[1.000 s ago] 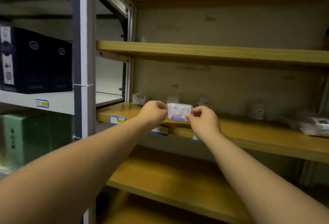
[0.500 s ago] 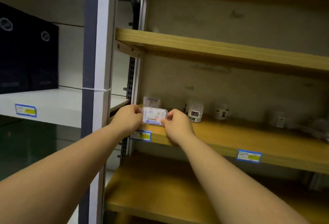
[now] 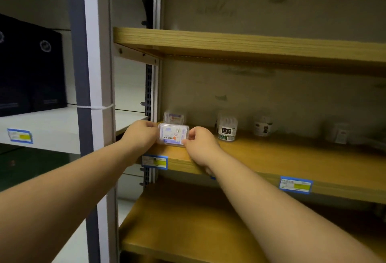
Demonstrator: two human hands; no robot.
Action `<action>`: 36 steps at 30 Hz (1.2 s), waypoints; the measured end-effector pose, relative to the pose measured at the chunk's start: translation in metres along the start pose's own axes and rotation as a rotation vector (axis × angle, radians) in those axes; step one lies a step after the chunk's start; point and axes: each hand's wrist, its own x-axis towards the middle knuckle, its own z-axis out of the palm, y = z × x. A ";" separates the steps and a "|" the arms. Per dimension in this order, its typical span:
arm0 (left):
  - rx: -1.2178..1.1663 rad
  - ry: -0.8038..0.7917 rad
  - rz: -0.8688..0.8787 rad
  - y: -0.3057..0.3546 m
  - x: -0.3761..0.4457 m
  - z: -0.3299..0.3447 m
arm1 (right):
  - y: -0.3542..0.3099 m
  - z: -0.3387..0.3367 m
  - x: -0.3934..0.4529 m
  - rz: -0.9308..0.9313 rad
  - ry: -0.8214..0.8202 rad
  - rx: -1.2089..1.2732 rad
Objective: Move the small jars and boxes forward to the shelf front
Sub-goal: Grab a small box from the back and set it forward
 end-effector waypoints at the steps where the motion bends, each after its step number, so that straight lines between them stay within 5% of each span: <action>1: 0.007 0.002 -0.015 0.002 0.007 0.000 | -0.003 -0.001 0.006 0.017 -0.029 0.016; 15: 0.244 0.016 0.040 -0.010 0.105 0.040 | 0.016 0.033 0.100 0.107 0.016 -0.026; 24: 0.214 0.011 0.029 -0.010 0.100 0.037 | 0.021 0.034 0.103 0.038 -0.037 0.011; 36: 0.174 0.046 -0.112 0.001 0.076 0.021 | 0.000 0.016 0.068 0.167 0.058 0.104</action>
